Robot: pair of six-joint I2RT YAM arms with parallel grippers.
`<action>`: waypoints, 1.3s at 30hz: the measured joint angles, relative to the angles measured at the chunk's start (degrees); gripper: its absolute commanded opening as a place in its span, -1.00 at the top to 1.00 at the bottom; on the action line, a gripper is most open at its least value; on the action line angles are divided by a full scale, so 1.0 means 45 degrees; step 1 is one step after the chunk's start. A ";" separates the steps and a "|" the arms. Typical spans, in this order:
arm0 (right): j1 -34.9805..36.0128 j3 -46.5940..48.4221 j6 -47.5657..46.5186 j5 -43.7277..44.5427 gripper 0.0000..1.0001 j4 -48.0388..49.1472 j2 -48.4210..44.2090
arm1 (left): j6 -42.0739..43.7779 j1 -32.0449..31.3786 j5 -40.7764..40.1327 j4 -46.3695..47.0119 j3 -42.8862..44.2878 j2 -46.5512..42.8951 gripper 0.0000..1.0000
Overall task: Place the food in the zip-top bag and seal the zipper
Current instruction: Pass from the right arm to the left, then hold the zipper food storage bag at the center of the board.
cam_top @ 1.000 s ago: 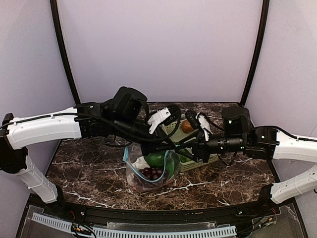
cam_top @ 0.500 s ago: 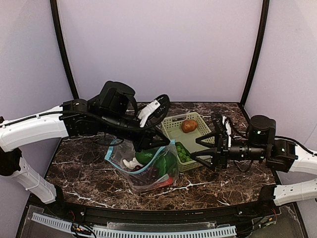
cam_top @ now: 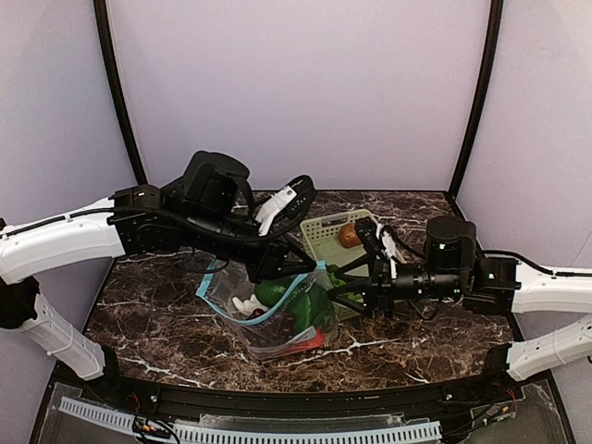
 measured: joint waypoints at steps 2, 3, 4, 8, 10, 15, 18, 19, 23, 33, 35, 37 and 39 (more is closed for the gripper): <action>0.0019 0.0175 -0.0068 -0.0019 -0.03 0.0199 0.0296 | -0.0005 0.0000 0.0029 0.0000 0.0000 0.0000 0.99; 0.0019 0.0219 -0.0097 -0.0019 0.01 0.0335 0.0384 | 0.0000 0.0000 0.0049 -0.0005 0.0000 0.0000 0.99; 0.0024 0.0243 -0.0112 -0.0019 0.05 0.0437 0.0432 | -0.0005 0.0000 0.0058 -0.0005 0.0000 0.0000 0.99; 0.0039 0.0335 -0.0160 -0.0029 0.26 0.0758 0.0588 | 0.0000 0.0000 0.0141 -0.0024 0.0000 0.0000 0.99; 0.0044 0.0384 -0.0136 -0.0053 0.31 0.0942 0.0699 | 0.0000 0.0000 0.0219 -0.0058 0.0000 0.0000 0.99; 0.0044 0.0505 -0.0170 -0.0282 0.43 0.1175 0.0967 | 0.0000 0.0000 0.0393 -0.0112 0.0000 0.0000 0.99; 0.0044 0.0607 -0.0160 -0.0389 0.50 0.1316 0.1059 | 0.0000 0.0000 0.0457 -0.0194 0.0005 0.0005 0.99; 0.0044 0.0627 -0.0170 -0.0457 0.55 0.1355 0.1078 | 0.0000 0.0000 0.0481 -0.0199 0.0005 0.0005 0.99; 0.0049 0.0719 -0.0044 -0.0709 0.77 0.1530 0.1307 | 0.0000 0.0000 0.0559 -0.0287 0.0049 0.0044 0.99; 0.0107 0.0855 0.0194 -0.1117 1.00 0.1715 0.1676 | 0.0015 0.0000 0.0549 -0.0316 0.0097 0.0107 0.99; 0.0112 0.0855 0.0267 -0.1088 1.00 0.1710 0.1632 | 0.0029 0.0000 0.0529 -0.0350 0.0151 0.0112 0.99; 0.0126 0.0845 0.0369 -0.0908 1.00 0.1710 0.1545 | 0.0058 0.0000 0.0515 -0.0355 0.0219 0.0126 0.99; 0.0131 0.0767 0.0457 -0.0612 1.00 0.1710 0.1389 | 0.0097 0.0000 0.0476 -0.0306 0.0243 0.0136 0.99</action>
